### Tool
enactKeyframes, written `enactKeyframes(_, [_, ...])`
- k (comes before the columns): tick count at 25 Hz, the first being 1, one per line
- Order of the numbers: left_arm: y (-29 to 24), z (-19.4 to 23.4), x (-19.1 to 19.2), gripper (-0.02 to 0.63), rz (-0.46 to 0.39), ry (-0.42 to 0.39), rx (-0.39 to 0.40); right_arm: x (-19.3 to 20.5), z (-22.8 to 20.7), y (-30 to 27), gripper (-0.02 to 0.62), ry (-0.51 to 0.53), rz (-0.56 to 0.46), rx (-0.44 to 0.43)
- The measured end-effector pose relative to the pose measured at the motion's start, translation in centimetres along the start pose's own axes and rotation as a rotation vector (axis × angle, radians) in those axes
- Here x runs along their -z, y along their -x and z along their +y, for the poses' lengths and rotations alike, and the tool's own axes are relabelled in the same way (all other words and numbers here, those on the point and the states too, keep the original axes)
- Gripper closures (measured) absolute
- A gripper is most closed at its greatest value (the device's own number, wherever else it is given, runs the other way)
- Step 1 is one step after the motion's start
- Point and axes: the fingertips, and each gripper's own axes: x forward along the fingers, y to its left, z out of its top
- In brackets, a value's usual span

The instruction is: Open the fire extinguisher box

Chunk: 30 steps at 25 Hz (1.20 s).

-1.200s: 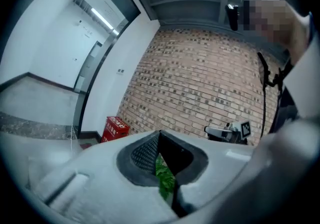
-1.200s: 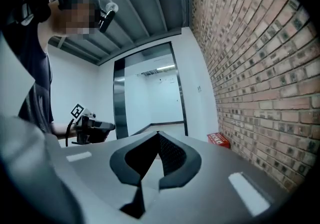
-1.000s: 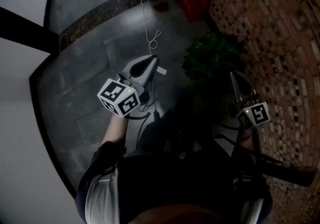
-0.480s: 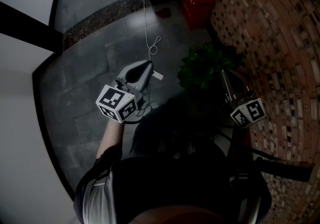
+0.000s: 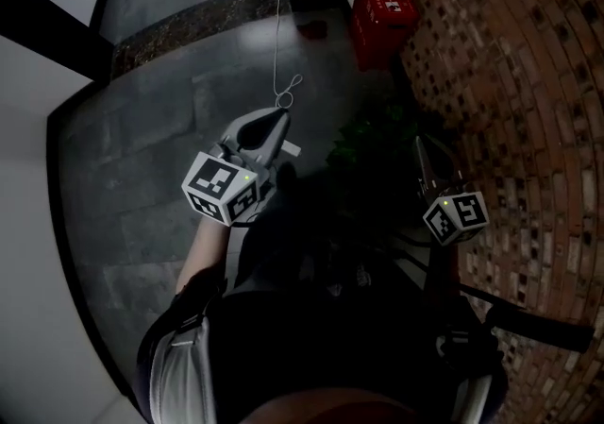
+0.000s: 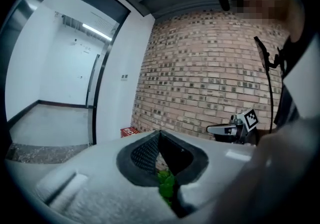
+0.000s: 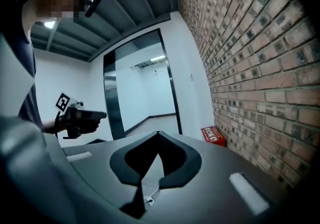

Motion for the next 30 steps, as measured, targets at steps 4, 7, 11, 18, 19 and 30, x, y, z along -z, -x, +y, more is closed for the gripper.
enactKeyframes(4, [-1.1,4.6,0.0,0.603,0.01,0.008,0.014,-1.1,0.5,-5.1,0.594,0.02,0.012,0.006])
enactKeyframes(7, [-2.1,9.0,-1.3,0.603,0.011,0.0,0.033,-3.1,2.3,-10.0,0.594,0.017,-0.01,-0.037])
enactKeyframes(11, [-3.5,14.6,-3.4,0.603,-0.009,-0.03,0.07,-4.6,3.8,-16.3,0.594,-0.03,-0.014,-0.07])
enactKeyframes(18, [-4.6,21.8,-4.0,0.603,0.005,-0.022,0.1,-4.4,4.6,-25.1,0.594,-0.114,0.013,-0.032])
enactKeyframes(19, [-4.4,22.7,-3.8,0.603,-0.007,-0.003,0.093,-4.3,4.9,-26.0,0.594,-0.107,0.021,-0.036])
enactKeyframes(30, [-9.2,26.7,-3.5,0.603,-0.002,0.091,0.055,-4.2,0.5,-30.8,0.594,-0.153,0.058,-0.01])
